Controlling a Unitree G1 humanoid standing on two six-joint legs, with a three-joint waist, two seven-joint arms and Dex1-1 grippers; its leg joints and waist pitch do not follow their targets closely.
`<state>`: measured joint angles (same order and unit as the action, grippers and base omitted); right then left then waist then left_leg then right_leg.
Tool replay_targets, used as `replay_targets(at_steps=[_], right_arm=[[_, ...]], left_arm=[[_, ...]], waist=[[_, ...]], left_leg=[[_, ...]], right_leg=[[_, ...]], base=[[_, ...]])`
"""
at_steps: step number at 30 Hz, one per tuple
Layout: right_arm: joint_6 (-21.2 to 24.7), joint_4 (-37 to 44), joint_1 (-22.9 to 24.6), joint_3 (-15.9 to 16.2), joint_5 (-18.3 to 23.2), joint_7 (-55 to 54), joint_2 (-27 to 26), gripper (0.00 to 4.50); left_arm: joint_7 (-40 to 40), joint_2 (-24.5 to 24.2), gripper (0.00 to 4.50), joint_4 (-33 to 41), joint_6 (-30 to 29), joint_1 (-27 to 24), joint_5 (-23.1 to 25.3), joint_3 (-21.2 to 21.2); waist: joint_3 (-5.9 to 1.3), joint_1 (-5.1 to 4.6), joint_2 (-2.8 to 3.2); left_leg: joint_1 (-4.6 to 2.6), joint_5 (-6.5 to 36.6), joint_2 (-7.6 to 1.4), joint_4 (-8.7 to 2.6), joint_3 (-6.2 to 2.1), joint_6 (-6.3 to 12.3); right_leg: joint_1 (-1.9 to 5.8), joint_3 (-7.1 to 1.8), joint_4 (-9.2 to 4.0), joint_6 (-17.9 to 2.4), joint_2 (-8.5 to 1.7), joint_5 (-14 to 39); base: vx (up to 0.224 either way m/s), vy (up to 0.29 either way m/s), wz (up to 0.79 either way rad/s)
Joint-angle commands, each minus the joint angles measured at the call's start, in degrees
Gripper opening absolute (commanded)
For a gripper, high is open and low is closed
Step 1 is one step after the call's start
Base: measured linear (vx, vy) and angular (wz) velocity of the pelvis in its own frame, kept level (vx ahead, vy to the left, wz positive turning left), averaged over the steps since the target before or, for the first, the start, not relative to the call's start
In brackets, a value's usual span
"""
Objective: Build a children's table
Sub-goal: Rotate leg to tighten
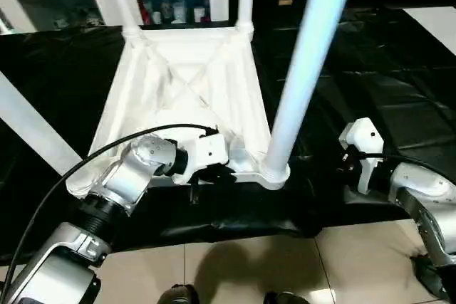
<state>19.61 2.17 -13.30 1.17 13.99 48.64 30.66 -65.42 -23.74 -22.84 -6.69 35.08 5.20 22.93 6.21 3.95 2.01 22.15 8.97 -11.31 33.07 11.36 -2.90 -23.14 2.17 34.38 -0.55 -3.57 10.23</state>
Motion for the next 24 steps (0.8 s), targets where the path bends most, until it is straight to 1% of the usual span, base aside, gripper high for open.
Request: replay_targets(at_steps=[1,2,3,4,5,6,7,8,9,10,11,12,13,14,16,17,18,19,20,21,22,23,24], right_arm=[[-0.5,1.6,-0.2,0.7,0.8,-0.4,-0.6,3.84],[-0.1,2.5,0.3,0.4,1.2,-0.7,-1.0,3.84],[0.0,2.8,0.4,0.3,1.3,-0.8,-1.1,3.84],[0.4,3.6,0.7,0.1,1.6,-1.2,-1.5,3.84],[0.5,3.9,0.9,0.0,1.7,-1.2,-1.5,3.84],[0.7,5.2,1.6,-0.1,2.0,-1.2,-1.3,3.84],[0.8,5.6,1.8,-0.1,2.1,-1.2,-1.2,3.84],[1.2,6.8,2.5,-0.3,2.4,-1.5,-1.2,3.84],[1.6,7.7,3.0,-0.6,2.6,-1.9,-1.3,3.84],[2.2,8.6,3.4,-0.7,2.9,-2.4,-1.6,3.84],[2.8,9.9,4.1,-0.6,3.2,-2.7,-1.8,3.84],[3.1,11.2,4.7,-0.3,3.4,-2.6,-1.7,3.84],[3.2,12.1,5.2,0.0,3.4,-2.5,-1.7,3.84],[3.9,13.1,5.8,0.2,3.9,-2.8,-2.0,3.84],[4.8,14.5,6.6,0.4,4.2,-3.6,-2.9,3.84],[4.5,15.3,7.3,0.5,4.0,-5.0,-4.3,3.84],[4.4,16.0,8.0,0.5,4.0,-6.6,-5.8,3.84],[4.7,16.4,8.4,0.4,4.4,-7.4,-6.6,3.84],[4.9,16.9,9.2,0.4,5.4,-8.8,-8.4,4.13],[4.8,16.9,9.3,0.4,5.5,-9.0,-8.8,4.13],[3.8,16.9,10.1,0.8,6.4,-10.3,-11.2,4.23],[3.8,16.9,10.1,0.8,6.4,-10.3,-11.2,4.32],[2.9,16.5,10.7,1.4,6.6,-11.6,-13.0,4.42]], left_arm=[[2.1,-0.3,0.55,0.3,-0.5,-1.4,0.8,-0.3],[3.3,-0.5,0.55,3.3,-2.1,-2.4,-0.5,-2.5],[3.7,-0.6,0.58,4.3,-2.6,-2.6,-0.8,-3.1],[4.6,-0.7,0.69,6.9,-3.9,-3.5,-1.9,-4.7],[5.1,-0.7,0.69,7.9,-4.4,-3.8,-2.2,-5.4],[5.1,-1.2,0.85,12.7,-7.1,-5.3,-4.1,-6.9],[5.2,-1.3,0.95,14.2,-8.1,-5.8,-4.7,-7.5],[6.1,-1.3,0.98,19.1,-11.1,-7.5,-6.0,-9.5],[7.0,-1.2,1.0,22.5,-13.3,-8.7,-6.9,-11.0],[7.5,-1.1,1.0,25.1,-15.0,-10.0,-7.7,-12.1],[8.0,-1.3,1.17,28.2,-17.0,-11.7,-8.2,-13.1],[8.5,-1.3,1.32,30.9,-18.4,-13.5,-8.6,-13.9],[8.9,-1.4,1.32,32.7,-19.1,-14.7,-9.0,-14.4],[10.4,-0.8,1.38,35.0,-20.1,-16.8,-9.5,-15.8],[12.8,0.3,1.62,38.1,-20.9,-19.9,-10.6,-17.9],[15.2,2.3,1.62,40.6,-20.4,-23.1,-12.3,-20.0],[17.5,4.0,1.72,43.0,-18.9,-26.3,-13.8,-21.9],[18.7,4.8,1.85,44.0,-17.7,-27.9,-14.0,-22.7],[21.4,6.5,1.93,45.1,-13.6,-31.3,-13.6,-24.4],[22.1,6.9,1.93,45.2,-12.4,-32.1,-13.4,-24.8],[28.5,11.3,2.0,45.1,-6.2,-36.4,-12.0,-28.8],[28.5,11.3,2.09,45.1,-6.2,-36.4,-12.0,-28.8],[32.9,15.1,2.19,47.2,-3.3,-40.1,-12.0,-32.5]], waist=[[-5.43,0.24,-0.91],[-5.48,0.22,-1.11],[-5.56,0.26,-0.91],[-5.49,0.16,-0.98],[-5.41,0.17,-0.94],[-5.38,0.17,-1.08],[-5.39,0.33,-0.91],[-5.41,0.4,-0.9],[-5.4,0.46,-0.86],[-5.36,0.47,-0.97],[-5.37,0.48,-1.07],[-5.31,0.51,-1.01],[-5.34,0.54,-1.0],[-5.44,0.53,-0.92],[-5.59,0.49,-0.81],[-5.62,0.58,-0.87],[-5.78,0.45,-0.86],[-5.51,0.3,-1.06],[-5.44,0.41,-1.03],[-5.39,0.35,-1.04],[-5.1,0.12,-1.24],[-5.1,0.12,-1.24],[-4.67,0.13,-1.47]], left_leg=[[-1.07,7.4,-1.88,-2.78,-0.89,4.7],[-0.99,7.7,-1.85,-2.75,-0.9,4.56],[-0.98,7.8,-1.84,-2.69,-0.93,4.4],[-0.93,8.8,-1.83,-2.66,-0.95,3.95],[-0.95,9.1,-1.9,-2.71,-0.97,3.68],[-1.0,9.6,-1.89,-2.72,-0.96,3.56],[-1.01,10.3,-2.14,-2.75,-1.06,3.02],[-1.22,11.2,-2.04,-2.67,-0.92,2.75],[-1.26,11.3,-2.05,-2.68,-0.97,2.59],[-1.15,11.2,-2.08,-2.8,-1.02,2.39],[-1.22,11.8,-2.03,-2.74,-0.98,2.27],[-1.15,12.1,-1.99,-2.8,-1.03,2.2],[-1.22,12.7,-1.99,-2.87,-1.06,2.09],[-1.32,13.0,-1.97,-2.83,-1.05,1.88],[-1.13,13.4,-1.97,-2.91,-1.13,1.46],[-1.42,14.7,-1.85,-2.9,-1.1,1.36],[-1.28,14.6,-2.06,-2.84,-1.2,0.96],[-0.86,14.6,-2.04,-3.13,-1.28,0.95],[-1.02,16.4,-1.97,-3.23,-1.27,0.85],[-1.3,18.2,-1.89,-3.14,-1.26,0.75],[-1.06,20.1,-1.86,-3.44,-1.42,0.21],[-1.06,20.1,-1.86,-3.44,-1.42,0.21],[-1.18,21.4,-1.67,-3.59,-1.49,-0.14]], right_leg=[[2.97,-2.2,-3.11,-14.6,-4.07,6.3],[3.1,-2.2,-3.09,-14.4,-4.14,6.9],[3.11,-2.2,-3.02,-14.4,-4.17,7.2],[3.02,-2.2,-3.24,-13.8,-4.15,9.5],[2.97,-2.22,-3.29,-13.7,-4.22,10.4],[2.85,-2.2,-3.46,-13.4,-4.12,11.5],[2.96,-2.24,-3.35,-13.4,-4.4,12.7],[2.65,-2.19,-3.6,-12.9,-4.13,14.4],[2.62,-2.16,-3.64,-12.8,-4.12,14.9],[2.69,-2.11,-3.61,-12.6,-4.0,14.9],[2.51,-2.08,-3.67,-12.2,-3.94,16.1],[2.52,-2.06,-3.79,-11.7,-3.97,17.2],[2.37,-2.1,-4.02,-10.6,-3.85,18.5],[2.27,-2.1,-4.0,-10.2,-3.77,18.9],[2.3,-2.09,-4.1,-9.2,-3.72,19.1],[1.83,-2.05,-4.44,-8.5,-3.47,20.6],[2.03,-2.09,-4.08,-9.2,-3.66,19.3],[2.16,-1.95,-4.26,-9.2,-3.7,19.2],[1.82,-1.91,-4.64,-8.4,-3.46,21.0],[1.52,-2.04,-4.94,-7.7,-3.43,22.4],[1.52,-1.93,-5.35,-5.9,-3.35,24.9],[1.52,-1.93,-5.35,-5.9,-3.35,24.9],[1.15,-1.87,-5.77,-4.3,-3.28,27.6]], base=[[0.0,0.0,0.0],[0.0,0.0,0.0],[0.0,0.0,0.0],[0.0,0.0,0.0],[0.0,0.0,0.0],[0.0,0.0,0.0],[0.0,0.0,0.0],[0.0,0.0,0.0],[0.0,0.0,0.0],[0.0,0.0,0.0],[0.0,0.0,0.0],[0.0,0.0,0.0],[0.0,0.0,0.0],[0.0,0.0,0.0],[0.0,0.0,0.0],[0.0,0.0,0.0],[0.0,0.0,0.0],[0.0,0.0,0.0],[0.0,0.0,0.0],[0.0,0.0,0.0],[0.0,0.0,0.0],[0.0,0.0,0.0],[0.0,0.0,0.0]])
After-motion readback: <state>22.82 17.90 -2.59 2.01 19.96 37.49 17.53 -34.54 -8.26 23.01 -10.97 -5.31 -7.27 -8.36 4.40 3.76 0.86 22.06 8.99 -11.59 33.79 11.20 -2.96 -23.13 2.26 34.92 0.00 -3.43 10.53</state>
